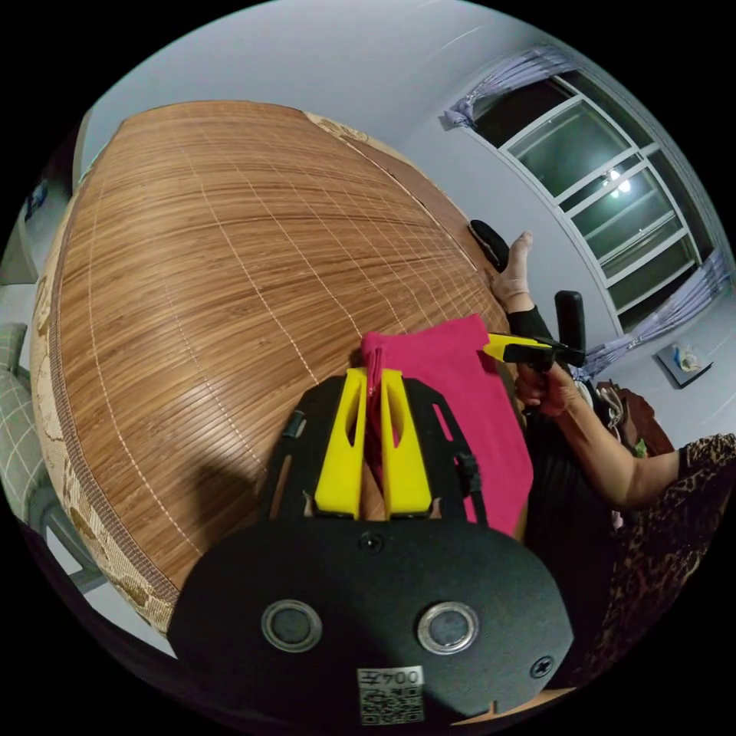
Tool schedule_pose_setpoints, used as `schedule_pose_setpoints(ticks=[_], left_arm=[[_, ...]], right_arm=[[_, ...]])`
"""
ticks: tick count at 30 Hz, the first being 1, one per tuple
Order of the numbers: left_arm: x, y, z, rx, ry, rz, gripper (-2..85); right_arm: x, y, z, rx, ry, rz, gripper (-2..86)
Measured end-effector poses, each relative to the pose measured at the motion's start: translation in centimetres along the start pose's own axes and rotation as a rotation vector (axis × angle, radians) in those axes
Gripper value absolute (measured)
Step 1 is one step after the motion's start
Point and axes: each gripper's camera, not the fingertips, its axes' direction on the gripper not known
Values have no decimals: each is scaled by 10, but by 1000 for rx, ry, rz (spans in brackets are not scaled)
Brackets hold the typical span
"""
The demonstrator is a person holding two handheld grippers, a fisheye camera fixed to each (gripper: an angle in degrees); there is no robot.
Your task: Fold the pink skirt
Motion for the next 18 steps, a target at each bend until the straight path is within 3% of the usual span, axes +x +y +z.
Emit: schedule_pose_setpoints(ticks=[3, 9, 18], left_arm=[[10, 17, 8, -2, -27, 15, 24], [9, 58, 19, 25, 61, -35, 24], [36, 136, 11, 138, 120, -50, 25]], right_arm=[[-7, 11, 4, 0, 13, 48, 120], [11, 47, 15, 94, -280, 286, 86], [-87, 101, -11, 248, -127, -37, 39]])
